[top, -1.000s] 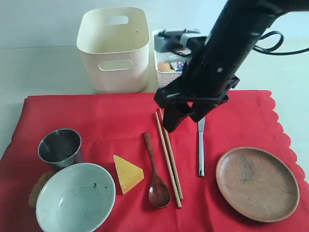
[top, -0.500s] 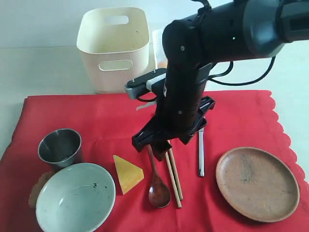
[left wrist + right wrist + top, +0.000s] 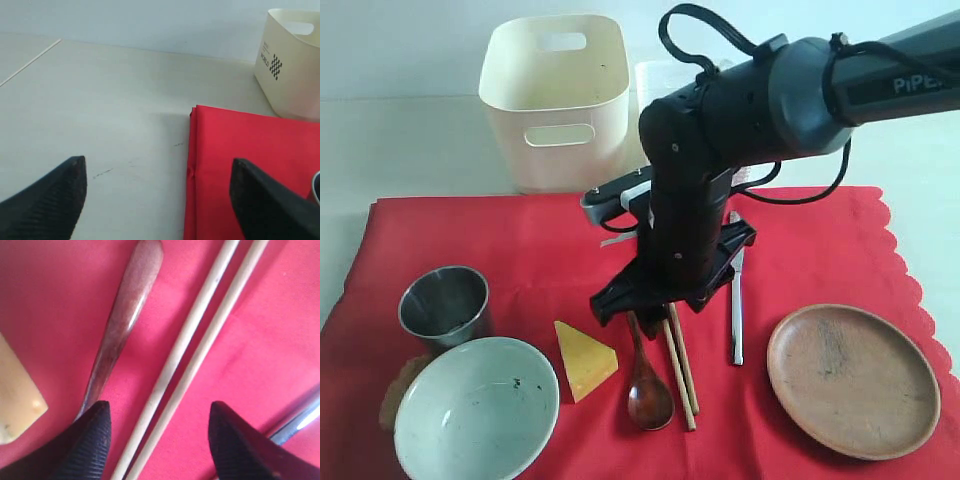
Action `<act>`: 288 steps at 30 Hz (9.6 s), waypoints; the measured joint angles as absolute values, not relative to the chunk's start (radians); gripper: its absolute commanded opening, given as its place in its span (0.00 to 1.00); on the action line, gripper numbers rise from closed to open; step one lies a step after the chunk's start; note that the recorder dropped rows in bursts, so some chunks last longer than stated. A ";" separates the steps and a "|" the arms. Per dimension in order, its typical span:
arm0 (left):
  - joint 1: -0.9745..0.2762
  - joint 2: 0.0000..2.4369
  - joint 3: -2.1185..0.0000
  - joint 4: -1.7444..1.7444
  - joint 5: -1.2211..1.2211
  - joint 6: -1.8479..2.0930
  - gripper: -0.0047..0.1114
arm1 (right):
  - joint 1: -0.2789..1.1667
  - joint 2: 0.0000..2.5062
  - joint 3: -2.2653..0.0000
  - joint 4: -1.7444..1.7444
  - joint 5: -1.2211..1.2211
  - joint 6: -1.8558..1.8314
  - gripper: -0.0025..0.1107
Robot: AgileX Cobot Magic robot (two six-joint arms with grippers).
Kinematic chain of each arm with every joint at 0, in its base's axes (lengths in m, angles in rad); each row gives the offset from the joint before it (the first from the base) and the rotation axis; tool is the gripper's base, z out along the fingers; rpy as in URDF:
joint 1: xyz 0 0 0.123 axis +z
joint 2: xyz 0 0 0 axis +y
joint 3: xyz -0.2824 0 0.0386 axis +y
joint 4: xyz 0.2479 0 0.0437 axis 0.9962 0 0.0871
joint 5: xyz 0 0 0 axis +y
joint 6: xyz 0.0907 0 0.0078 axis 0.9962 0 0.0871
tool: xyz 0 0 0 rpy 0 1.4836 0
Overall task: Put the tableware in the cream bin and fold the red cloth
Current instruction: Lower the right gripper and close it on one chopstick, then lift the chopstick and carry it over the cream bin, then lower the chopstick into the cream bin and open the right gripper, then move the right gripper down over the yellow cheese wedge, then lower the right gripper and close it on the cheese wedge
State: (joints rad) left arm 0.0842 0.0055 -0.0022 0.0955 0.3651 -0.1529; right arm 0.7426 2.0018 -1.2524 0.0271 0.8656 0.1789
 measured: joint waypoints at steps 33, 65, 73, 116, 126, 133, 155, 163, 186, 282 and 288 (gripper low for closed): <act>0.084 0.005 -0.002 0.095 0.365 -0.153 0.69 | 0.743 2.058 -1.252 -0.025 0.838 0.247 0.45; 0.084 0.005 -0.002 0.095 0.365 -0.153 0.69 | 0.744 1.931 -1.252 -0.077 0.842 0.280 0.02; 0.084 0.005 -0.002 0.095 0.365 -0.153 0.69 | 0.744 1.771 -1.252 -0.077 0.842 0.280 0.02; 0.084 0.005 -0.001 0.095 0.365 -0.153 0.69 | 0.744 1.643 -1.491 -0.059 0.844 0.276 0.02; 0.084 0.005 -0.001 0.095 0.365 -0.153 0.69 | 0.744 1.769 -1.660 -0.059 0.682 0.203 0.02; 0.084 0.005 -0.001 0.095 0.365 -0.153 0.69 | 0.744 1.937 -1.781 -0.066 0.521 0.135 0.02; 0.084 0.005 -0.001 0.095 0.365 -0.153 0.69 | 0.704 2.310 -1.981 -0.757 0.419 0.761 0.02; 0.084 0.005 -0.001 0.095 0.365 -0.153 0.69 | 0.704 2.356 -1.981 -0.755 0.463 0.896 0.10; 0.084 0.005 -0.001 0.095 0.365 -0.153 0.69 | 0.704 2.262 -1.981 -0.700 0.515 0.938 0.41; 0.084 0.005 -0.001 0.095 0.365 -0.153 0.69 | 0.825 1.922 -1.203 0.309 0.812 -0.284 0.63; 0.084 0.005 -0.001 0.095 0.365 -0.153 0.69 | 0.825 1.922 -1.203 0.312 0.781 -0.289 0.70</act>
